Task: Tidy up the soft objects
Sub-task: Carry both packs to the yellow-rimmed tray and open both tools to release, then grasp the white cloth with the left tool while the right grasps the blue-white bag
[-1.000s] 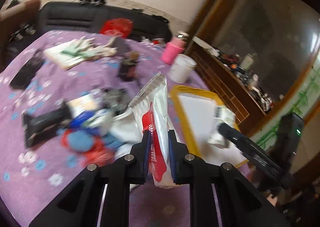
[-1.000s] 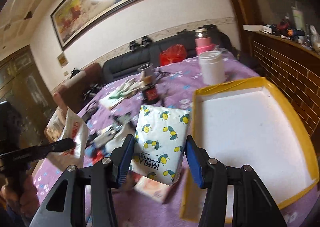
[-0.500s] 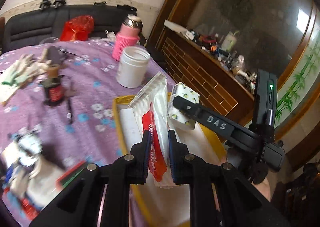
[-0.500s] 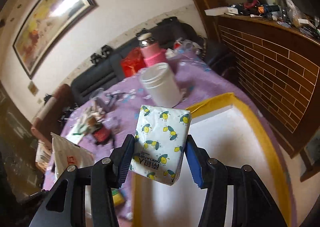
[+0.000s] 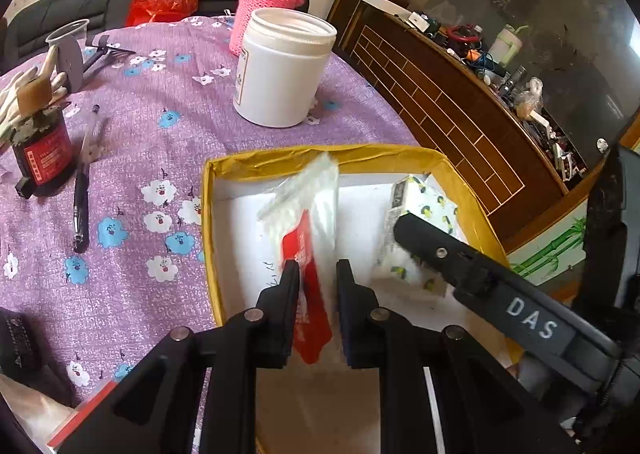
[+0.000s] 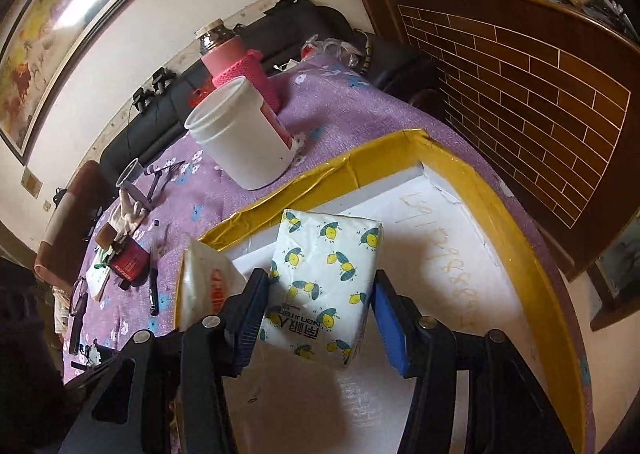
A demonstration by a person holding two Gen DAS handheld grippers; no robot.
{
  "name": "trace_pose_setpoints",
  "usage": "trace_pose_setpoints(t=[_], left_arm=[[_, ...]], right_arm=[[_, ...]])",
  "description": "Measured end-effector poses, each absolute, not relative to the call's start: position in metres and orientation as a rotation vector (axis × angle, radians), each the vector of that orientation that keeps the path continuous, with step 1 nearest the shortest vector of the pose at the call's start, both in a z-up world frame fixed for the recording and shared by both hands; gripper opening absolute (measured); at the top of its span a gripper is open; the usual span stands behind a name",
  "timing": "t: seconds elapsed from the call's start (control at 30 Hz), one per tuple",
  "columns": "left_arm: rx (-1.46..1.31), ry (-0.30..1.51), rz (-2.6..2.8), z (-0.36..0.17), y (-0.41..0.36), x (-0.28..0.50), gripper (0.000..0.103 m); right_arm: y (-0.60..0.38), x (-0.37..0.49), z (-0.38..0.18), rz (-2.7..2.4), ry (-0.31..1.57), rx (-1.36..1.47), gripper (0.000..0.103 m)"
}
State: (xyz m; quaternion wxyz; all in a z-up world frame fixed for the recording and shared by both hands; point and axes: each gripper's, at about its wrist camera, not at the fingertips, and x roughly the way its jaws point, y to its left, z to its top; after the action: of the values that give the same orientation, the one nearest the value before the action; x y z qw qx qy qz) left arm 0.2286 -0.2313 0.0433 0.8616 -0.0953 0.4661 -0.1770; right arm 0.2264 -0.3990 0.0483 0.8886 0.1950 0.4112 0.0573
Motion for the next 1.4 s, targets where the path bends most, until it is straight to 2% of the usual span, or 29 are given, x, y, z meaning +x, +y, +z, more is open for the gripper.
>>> trace_pose_setpoints(t=[0.03, 0.1, 0.4, 0.63, 0.9, 1.17, 1.23, 1.4], left_arm=[[-0.192, 0.971, -0.367, 0.044, -0.231, 0.228, 0.024], [-0.189, 0.959, -0.360, 0.049, -0.230, 0.224, 0.038], [-0.209, 0.925, -0.361, 0.073, -0.214, 0.192, 0.039], [-0.184, 0.863, -0.348, 0.089, -0.179, 0.122, 0.047], [-0.161, 0.851, -0.335, 0.084, -0.120, 0.044, 0.047], [-0.238, 0.838, -0.256, 0.064, -0.036, -0.025, 0.048], [-0.274, 0.830, -0.226, 0.059, -0.011, -0.034, 0.052], [-0.333, 0.822, -0.126, 0.044, 0.033, -0.038, 0.053]], right_arm=[[-0.400, 0.226, 0.049, 0.120, 0.850, 0.407, 0.058], [-0.400, 0.223, 0.052, 0.114, 0.838, 0.404, 0.060], [-0.405, 0.211, 0.065, 0.139, 0.779, 0.450, 0.060], [-0.380, 0.180, 0.095, 0.219, 0.668, 0.381, 0.060], [-0.323, 0.120, 0.104, 0.421, 0.682, 0.324, 0.064], [-0.269, 0.061, 0.077, 0.587, 0.739, 0.268, 0.068], [-0.250, 0.050, 0.066, 0.631, 0.771, 0.227, 0.068], [-0.216, 0.039, 0.046, 0.670, 0.832, 0.177, 0.068]])
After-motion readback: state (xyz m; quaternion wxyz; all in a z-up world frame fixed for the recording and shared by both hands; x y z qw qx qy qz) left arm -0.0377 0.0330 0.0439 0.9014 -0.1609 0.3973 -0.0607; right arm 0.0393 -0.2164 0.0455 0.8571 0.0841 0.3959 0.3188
